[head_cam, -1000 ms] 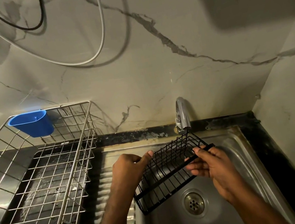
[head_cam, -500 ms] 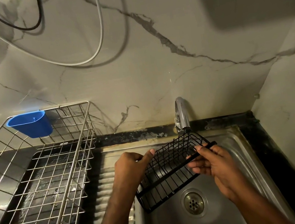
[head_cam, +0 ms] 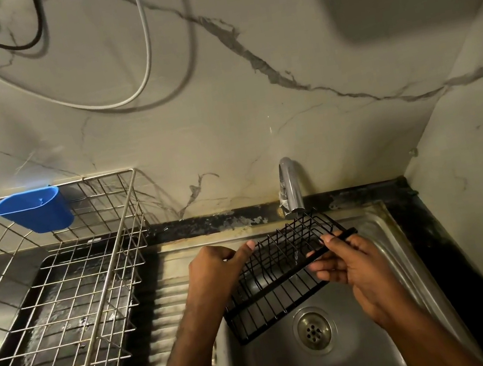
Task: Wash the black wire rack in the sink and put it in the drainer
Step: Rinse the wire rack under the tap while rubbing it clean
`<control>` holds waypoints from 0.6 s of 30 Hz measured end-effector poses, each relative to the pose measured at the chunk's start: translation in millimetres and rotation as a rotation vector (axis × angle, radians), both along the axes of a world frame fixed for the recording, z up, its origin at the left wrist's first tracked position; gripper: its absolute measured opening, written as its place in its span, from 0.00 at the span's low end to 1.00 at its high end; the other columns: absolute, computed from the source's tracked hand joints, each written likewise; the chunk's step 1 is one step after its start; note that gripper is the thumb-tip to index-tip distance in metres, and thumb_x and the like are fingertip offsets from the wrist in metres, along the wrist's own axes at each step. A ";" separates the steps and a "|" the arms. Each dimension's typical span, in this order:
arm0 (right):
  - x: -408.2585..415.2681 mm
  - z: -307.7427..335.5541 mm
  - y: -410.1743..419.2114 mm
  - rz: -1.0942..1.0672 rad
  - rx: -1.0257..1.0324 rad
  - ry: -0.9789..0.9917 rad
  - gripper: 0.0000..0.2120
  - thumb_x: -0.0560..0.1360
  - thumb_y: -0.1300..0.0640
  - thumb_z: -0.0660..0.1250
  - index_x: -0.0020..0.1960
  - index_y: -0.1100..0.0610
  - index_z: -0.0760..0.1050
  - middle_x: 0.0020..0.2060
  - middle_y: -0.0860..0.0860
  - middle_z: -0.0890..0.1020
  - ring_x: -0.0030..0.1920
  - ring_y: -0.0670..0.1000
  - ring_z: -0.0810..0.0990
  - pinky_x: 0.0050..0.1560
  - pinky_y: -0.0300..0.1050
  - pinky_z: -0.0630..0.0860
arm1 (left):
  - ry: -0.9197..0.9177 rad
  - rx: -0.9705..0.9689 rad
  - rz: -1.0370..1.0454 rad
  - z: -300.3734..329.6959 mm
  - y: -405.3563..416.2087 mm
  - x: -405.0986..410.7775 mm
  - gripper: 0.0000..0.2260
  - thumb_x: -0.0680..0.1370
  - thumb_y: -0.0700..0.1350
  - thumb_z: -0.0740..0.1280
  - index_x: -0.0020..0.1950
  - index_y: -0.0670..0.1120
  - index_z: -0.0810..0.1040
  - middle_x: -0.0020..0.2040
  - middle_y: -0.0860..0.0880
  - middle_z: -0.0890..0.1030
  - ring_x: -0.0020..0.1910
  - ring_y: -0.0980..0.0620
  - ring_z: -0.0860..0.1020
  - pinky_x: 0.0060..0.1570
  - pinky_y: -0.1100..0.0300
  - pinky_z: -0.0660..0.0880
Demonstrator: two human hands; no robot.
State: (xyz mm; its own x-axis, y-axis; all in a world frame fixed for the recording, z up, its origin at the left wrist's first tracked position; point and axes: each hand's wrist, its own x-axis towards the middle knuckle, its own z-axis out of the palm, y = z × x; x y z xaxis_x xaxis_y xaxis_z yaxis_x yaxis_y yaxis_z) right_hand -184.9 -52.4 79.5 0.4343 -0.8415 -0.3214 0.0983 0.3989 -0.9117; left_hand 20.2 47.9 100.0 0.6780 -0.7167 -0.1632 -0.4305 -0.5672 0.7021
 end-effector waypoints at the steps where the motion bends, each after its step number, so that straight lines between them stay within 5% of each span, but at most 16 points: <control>1: -0.2 -1.0 -1.0 0.000 0.000 0.001 0.15 0.80 0.57 0.65 0.57 0.69 0.74 0.43 0.64 0.85 0.38 0.56 0.86 0.34 0.43 0.82 | 0.006 0.003 -0.003 -1.0 -1.7 0.4 0.25 0.75 0.66 0.68 0.37 0.45 0.84 0.24 0.51 0.74 0.25 0.58 0.70 0.25 0.69 0.65; 3: -0.4 -1.9 -2.3 -0.002 0.000 0.000 0.14 0.80 0.57 0.64 0.58 0.68 0.74 0.43 0.64 0.85 0.39 0.56 0.86 0.35 0.43 0.82 | 0.019 0.003 -0.004 -3.1 -4.7 1.2 0.24 0.75 0.67 0.68 0.38 0.45 0.85 0.29 0.47 0.80 0.29 0.55 0.74 0.28 0.65 0.68; 10: 3.1 -4.3 -6.7 -0.007 0.002 0.014 0.13 0.80 0.58 0.64 0.58 0.67 0.74 0.43 0.63 0.85 0.39 0.55 0.86 0.35 0.43 0.82 | 0.042 0.014 -0.008 -6.5 -12.1 4.7 0.24 0.76 0.64 0.69 0.29 0.47 0.77 0.16 0.56 0.67 0.18 0.61 0.67 0.20 0.72 0.62; 15: 10.1 -5.5 -5.9 0.000 0.006 0.011 0.12 0.80 0.58 0.64 0.57 0.67 0.74 0.41 0.62 0.85 0.38 0.55 0.86 0.34 0.42 0.82 | 0.019 0.017 -0.009 -9.8 -9.6 13.6 0.23 0.75 0.65 0.69 0.32 0.47 0.81 0.18 0.55 0.69 0.19 0.61 0.68 0.22 0.71 0.61; 18: 15.0 -7.7 -2.1 0.007 0.026 0.000 0.11 0.80 0.58 0.64 0.57 0.65 0.74 0.40 0.62 0.85 0.38 0.55 0.86 0.34 0.42 0.82 | 0.014 0.019 -0.001 -13.0 -6.6 19.7 0.23 0.75 0.67 0.69 0.37 0.47 0.85 0.25 0.53 0.77 0.27 0.57 0.74 0.28 0.64 0.69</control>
